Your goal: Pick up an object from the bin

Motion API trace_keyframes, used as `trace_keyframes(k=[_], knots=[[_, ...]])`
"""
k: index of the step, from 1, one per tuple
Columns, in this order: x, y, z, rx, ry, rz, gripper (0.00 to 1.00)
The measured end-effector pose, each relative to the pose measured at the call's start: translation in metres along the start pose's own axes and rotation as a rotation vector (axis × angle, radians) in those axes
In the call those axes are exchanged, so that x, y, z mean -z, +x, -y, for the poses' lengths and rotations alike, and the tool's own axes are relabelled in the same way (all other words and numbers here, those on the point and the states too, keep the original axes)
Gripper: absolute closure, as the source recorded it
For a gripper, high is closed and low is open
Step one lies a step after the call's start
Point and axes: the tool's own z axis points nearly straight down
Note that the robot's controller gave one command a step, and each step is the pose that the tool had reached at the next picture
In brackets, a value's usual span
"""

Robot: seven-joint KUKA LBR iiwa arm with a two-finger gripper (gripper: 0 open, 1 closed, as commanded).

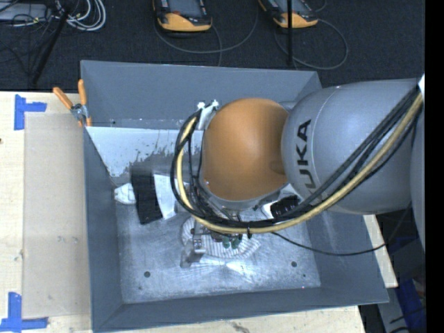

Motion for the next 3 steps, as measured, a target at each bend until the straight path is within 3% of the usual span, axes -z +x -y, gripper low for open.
trace_keyframes(k=[1,2,3], knots=[[-0.052,-0.021,0.020,0.076,-0.001,0.005,0.00],[-0.123,-0.086,0.040,0.162,-0.001,0.008,0.00],[-0.120,-0.095,0.045,0.165,0.001,0.027,0.00]])
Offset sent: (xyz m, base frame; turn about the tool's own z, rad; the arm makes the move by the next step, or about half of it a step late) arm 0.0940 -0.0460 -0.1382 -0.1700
